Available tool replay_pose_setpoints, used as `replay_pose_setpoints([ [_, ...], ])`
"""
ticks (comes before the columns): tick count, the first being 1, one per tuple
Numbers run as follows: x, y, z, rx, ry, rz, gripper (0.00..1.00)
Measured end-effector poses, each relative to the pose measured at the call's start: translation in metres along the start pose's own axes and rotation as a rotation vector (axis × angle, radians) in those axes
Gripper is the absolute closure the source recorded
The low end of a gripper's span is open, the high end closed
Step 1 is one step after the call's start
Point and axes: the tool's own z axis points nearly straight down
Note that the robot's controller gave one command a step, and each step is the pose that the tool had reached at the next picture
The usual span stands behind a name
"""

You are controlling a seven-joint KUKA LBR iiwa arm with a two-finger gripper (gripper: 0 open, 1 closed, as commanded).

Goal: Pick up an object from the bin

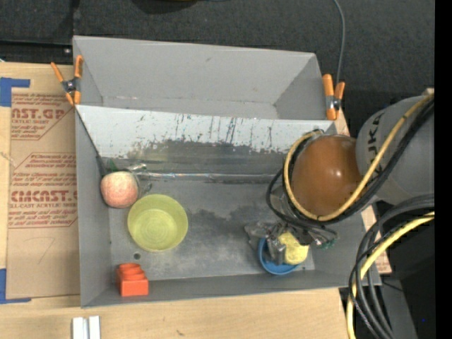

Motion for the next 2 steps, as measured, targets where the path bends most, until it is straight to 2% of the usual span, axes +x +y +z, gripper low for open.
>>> replay_pose_setpoints([
  [2,-0.0002,0.0007,-0.0175,-0.001,0.001,0.000,1.00],
])
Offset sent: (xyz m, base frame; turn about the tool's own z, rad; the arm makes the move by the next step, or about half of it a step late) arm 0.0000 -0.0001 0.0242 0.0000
